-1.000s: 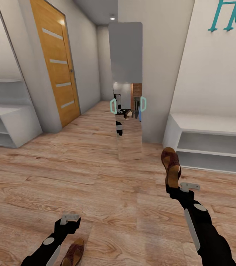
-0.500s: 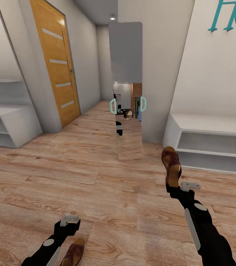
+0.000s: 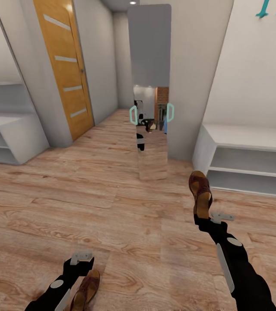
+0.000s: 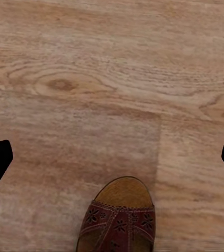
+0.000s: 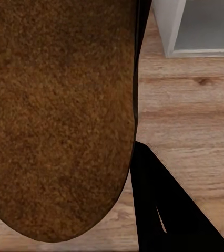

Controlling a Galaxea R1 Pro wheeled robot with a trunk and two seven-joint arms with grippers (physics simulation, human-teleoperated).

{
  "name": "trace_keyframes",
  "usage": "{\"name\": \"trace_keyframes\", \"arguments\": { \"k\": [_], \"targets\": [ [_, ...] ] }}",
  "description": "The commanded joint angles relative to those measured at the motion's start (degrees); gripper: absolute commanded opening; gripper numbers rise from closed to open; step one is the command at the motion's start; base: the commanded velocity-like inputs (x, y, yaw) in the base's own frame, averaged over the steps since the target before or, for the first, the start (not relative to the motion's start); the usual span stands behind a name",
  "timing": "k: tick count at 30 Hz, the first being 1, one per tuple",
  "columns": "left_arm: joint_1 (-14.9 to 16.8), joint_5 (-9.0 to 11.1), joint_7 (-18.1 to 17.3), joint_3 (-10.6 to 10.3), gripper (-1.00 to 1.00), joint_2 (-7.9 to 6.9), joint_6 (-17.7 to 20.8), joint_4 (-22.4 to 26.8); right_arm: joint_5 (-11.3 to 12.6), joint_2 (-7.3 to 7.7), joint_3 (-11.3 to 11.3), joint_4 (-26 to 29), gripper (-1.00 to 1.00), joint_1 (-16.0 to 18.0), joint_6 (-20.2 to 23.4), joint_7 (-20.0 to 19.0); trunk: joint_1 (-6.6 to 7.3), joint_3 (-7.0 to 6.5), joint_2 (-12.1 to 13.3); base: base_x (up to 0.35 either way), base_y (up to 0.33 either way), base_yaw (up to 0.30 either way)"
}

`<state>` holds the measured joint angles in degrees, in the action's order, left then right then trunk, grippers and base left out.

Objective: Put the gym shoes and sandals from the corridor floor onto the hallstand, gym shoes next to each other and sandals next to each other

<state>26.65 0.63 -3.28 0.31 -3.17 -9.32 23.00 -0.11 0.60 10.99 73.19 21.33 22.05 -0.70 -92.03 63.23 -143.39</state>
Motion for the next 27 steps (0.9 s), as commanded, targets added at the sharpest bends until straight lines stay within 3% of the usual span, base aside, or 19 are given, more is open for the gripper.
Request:
{"name": "trace_keyframes", "arguments": {
  "k": [1, 8, 17, 27],
  "targets": [
    [0.0, 0.1, -0.2, 0.0, 1.0, -0.02, -0.2, -0.4, 0.2, -0.02, 0.0, 0.1, -1.0, 0.0, 0.4, 0.1, -0.01, 0.37, 0.0, 0.0, 0.0, 0.068],
    [0.0, 0.0, -0.2, 0.0, 1.0, -0.02, -0.2, -1.8, 0.2, -0.05, 0.1, 0.1, -1.0, 0.0, 1.0, 0.1, -0.19, 2.56, -0.1, 0.0, 0.0, 0.071],
    [0.0, 0.0, -0.2, 0.0, 1.0, -0.07, -0.2, -2.8, 0.2, -0.13, 0.1, 0.1, -1.0, 0.0, 7.8, 0.1, -0.42, 5.37, -0.3, 0.0, 0.0, 0.074],
    [0.0, -0.1, -0.2, 0.0, 1.0, -0.08, -0.3, -4.0, 0.2, -0.16, 0.0, 0.1, -1.0, 0.0, 8.6, 0.1, -0.68, 8.5, -0.4, 0.0, 0.0, 0.075]
  ]
}}
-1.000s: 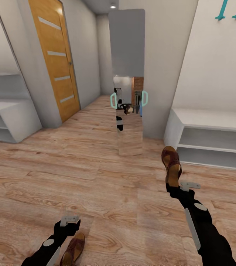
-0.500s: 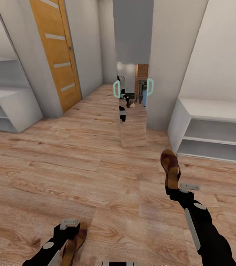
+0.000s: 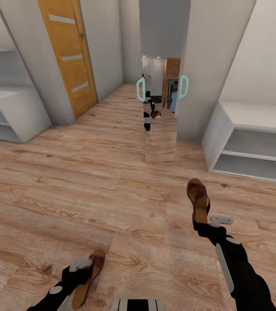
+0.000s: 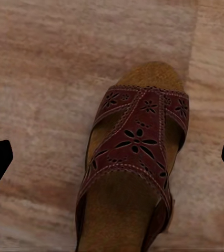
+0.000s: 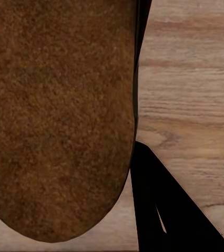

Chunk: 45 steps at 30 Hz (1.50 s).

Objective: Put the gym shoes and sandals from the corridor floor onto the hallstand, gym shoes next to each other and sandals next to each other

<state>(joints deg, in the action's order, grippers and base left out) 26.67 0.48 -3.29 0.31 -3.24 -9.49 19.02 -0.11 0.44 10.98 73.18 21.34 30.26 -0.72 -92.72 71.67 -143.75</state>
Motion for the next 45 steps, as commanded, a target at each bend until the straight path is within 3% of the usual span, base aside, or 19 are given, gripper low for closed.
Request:
{"name": "trace_keyframes", "arguments": {
  "k": [1, 13, 21, 27, 38, 45],
  "targets": [
    [0.0, 0.0, -0.2, 0.0, 1.0, -0.01, -0.2, -0.1, 0.2, 0.0, 0.0, 0.1, -1.0, 0.0, 0.4, 0.1, -0.01, 0.36, 0.0, 0.0, 0.0, 0.075],
    [0.0, 0.0, -0.2, 0.0, 1.0, -0.27, -0.2, -0.1, 0.2, 0.0, 0.0, 0.1, -1.0, 0.0, 0.4, 0.1, -0.32, 4.0, -0.2, 0.0, 0.0, 0.065],
    [0.0, -0.2, -0.2, -0.1, 1.0, -0.28, -0.2, -0.2, 0.2, 0.0, 0.1, 0.2, -1.0, 0.0, 0.3, 0.1, -0.32, 4.09, -0.2, 0.0, 0.0, 0.008],
    [0.0, -6.9, -0.3, -0.3, 1.0, -0.28, -0.2, -2.6, 0.2, 0.0, 0.1, 0.2, -1.0, 0.0, 0.3, 0.1, -0.32, 4.1, -0.2, 0.0, 0.0, 0.0],
    [0.0, -7.5, -0.3, -0.2, 1.0, -0.28, -0.3, -4.7, 0.2, 0.0, 0.2, 0.2, -1.0, 0.0, 0.3, 0.1, -0.32, 4.37, -0.2, 0.0, 0.0, 0.0],
    [0.0, -7.5, -0.3, -0.2, 1.0, -0.3, -1.0, -4.8, 0.2, 0.0, 0.1, 0.2, -1.0, 0.0, 0.3, 0.1, -0.45, 6.03, -0.3, 0.0, 0.0, 0.0]
  ]
}}
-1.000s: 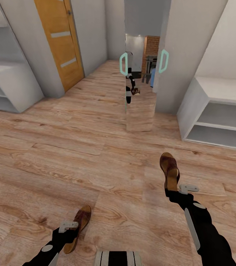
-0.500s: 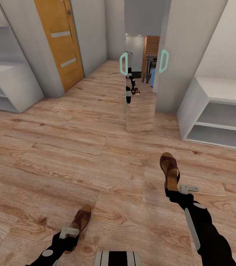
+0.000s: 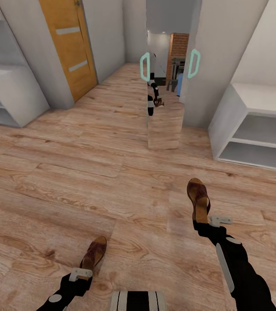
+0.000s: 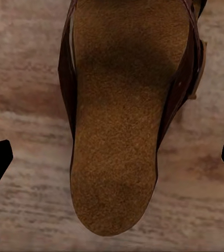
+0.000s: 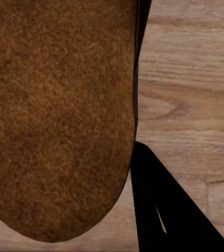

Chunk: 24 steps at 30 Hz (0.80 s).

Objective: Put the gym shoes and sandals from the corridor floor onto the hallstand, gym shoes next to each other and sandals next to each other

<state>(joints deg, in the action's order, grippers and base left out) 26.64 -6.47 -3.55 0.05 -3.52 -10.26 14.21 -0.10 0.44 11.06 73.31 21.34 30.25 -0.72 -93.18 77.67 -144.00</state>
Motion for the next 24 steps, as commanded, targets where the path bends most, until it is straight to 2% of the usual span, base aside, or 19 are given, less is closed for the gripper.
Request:
{"name": "trace_keyframes", "arguments": {
  "k": [1, 8, 14, 19, 24],
  "targets": [
    [0.0, -0.6, 0.0, 0.0, 1.0, -0.02, -0.2, 0.0, 0.2, 0.0, 0.0, 0.1, -1.0, 0.0, 0.3, 0.1, 0.01, 0.07, 0.0, 0.0, 0.0, 0.0],
    [0.1, -0.6, 0.0, 0.0, 1.0, -0.16, -1.3, 0.4, 0.2, 0.0, 0.0, 0.1, -1.0, 0.0, 0.3, 0.1, 0.01, 0.13, 0.0, 0.0, 0.0, 0.0],
    [0.1, -0.6, 0.0, 0.0, 1.0, -1.81, -5.7, 0.5, 0.2, 0.0, 0.0, 0.1, -1.0, 0.0, 0.3, 0.1, 0.01, 0.13, 0.0, 0.0, 0.0, 0.0],
    [0.1, -0.6, 0.0, 0.0, 1.0, -1.97, -6.1, 0.5, 0.2, 0.0, 0.0, 0.1, -1.0, 0.0, 0.3, 0.1, 0.01, 0.17, 0.0, 0.0, 0.0, 0.0],
    [0.1, -0.6, 0.0, 0.0, 1.0, -2.01, -6.2, 0.5, 0.2, 0.0, 0.1, 0.1, -1.0, 0.0, 0.3, 0.1, -0.12, 1.64, -0.1, 0.0, 0.0, 0.0]
  ]
}}
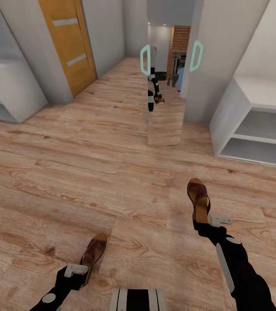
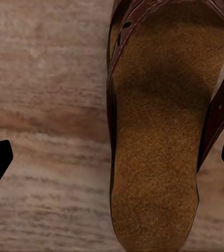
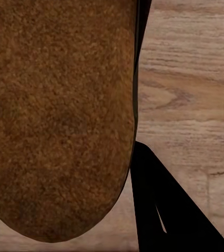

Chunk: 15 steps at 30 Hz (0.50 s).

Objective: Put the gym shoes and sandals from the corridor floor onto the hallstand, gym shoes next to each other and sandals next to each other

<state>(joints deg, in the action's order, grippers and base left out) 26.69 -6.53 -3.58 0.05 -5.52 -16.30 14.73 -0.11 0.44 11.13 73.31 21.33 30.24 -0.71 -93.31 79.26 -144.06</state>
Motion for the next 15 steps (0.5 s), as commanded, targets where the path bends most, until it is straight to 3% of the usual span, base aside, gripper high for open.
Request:
{"name": "trace_keyframes", "arguments": {
  "k": [1, 15],
  "targets": [
    [0.0, -0.5, 0.0, 0.0, 1.0, -0.02, -0.2, 0.0, 0.2, 0.0, 0.0, 0.1, -1.0, 0.0, 0.3, 0.1, -0.01, 0.35, 0.0, 0.0, 0.0, 0.0],
    [0.0, -0.5, 0.0, 0.0, 1.0, -0.02, -0.2, 0.0, 0.2, 0.0, 0.0, 0.1, -1.0, 0.0, 0.3, 0.1, -0.37, 4.75, -0.2, 0.0, 0.0, 0.0]
  ]
}}
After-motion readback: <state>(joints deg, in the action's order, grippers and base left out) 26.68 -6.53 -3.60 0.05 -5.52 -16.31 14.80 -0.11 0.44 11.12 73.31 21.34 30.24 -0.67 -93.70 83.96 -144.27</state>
